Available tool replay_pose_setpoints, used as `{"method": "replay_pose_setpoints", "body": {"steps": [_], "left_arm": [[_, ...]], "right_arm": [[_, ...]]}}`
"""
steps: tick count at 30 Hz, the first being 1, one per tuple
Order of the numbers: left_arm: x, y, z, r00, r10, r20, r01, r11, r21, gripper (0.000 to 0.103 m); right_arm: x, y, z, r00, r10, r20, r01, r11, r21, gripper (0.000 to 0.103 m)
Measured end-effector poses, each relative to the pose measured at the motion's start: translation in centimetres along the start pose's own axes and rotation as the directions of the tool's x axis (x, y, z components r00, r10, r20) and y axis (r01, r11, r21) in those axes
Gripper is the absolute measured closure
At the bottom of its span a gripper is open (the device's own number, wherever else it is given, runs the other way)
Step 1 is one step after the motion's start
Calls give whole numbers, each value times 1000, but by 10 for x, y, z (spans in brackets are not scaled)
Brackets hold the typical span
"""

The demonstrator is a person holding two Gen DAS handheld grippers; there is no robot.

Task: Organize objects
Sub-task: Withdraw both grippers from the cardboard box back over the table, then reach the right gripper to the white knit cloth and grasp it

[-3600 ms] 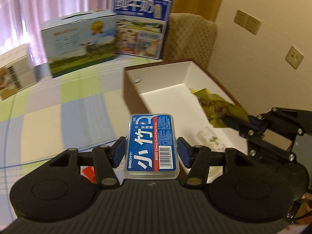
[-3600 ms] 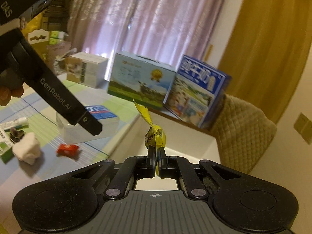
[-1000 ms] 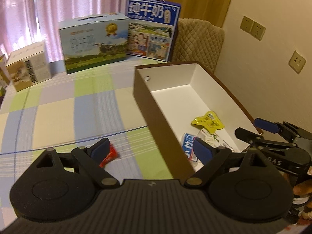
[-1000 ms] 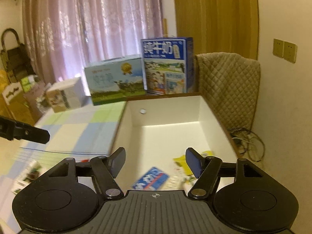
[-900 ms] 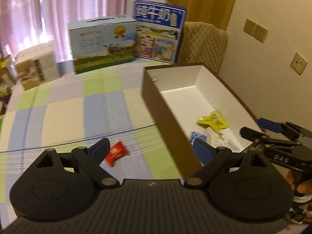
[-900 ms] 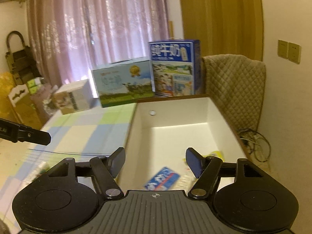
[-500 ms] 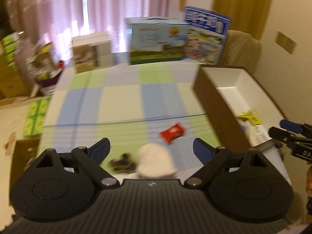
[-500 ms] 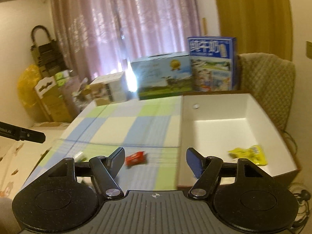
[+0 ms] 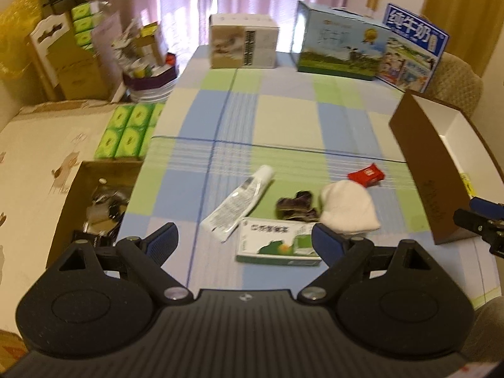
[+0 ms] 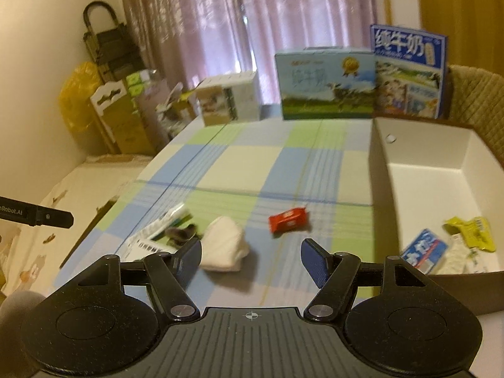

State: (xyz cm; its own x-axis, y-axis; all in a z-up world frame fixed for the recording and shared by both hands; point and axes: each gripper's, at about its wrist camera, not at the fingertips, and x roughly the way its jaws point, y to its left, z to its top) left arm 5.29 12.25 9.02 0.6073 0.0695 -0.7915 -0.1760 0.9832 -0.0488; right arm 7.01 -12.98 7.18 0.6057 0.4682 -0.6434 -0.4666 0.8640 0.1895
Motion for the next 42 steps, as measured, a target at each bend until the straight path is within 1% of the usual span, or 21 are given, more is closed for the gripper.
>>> {"method": "replay_pose_setpoints", "body": {"steps": [4,12,27,42], "left_arm": [[4,11,-6,1000,13,-10,-13,1000,-14,14],[18,17,-9,999,19,-27,-19,1000,-15,14],[52,19,-7,998,15,-68,-16,1000,-13,14],[79,19,-4,995,16,-98,-17,1000,-10,14]], "right_arm": [[19,10,-4,999,2,-39,-2,1000,-6,36],[57,20,-5,996,-13,-89,13,1000,6,36],[103,22,3,991,-28,-133,34,999,36,36],[134,23,3,985,-26,-168,34,999,43,36]]}}
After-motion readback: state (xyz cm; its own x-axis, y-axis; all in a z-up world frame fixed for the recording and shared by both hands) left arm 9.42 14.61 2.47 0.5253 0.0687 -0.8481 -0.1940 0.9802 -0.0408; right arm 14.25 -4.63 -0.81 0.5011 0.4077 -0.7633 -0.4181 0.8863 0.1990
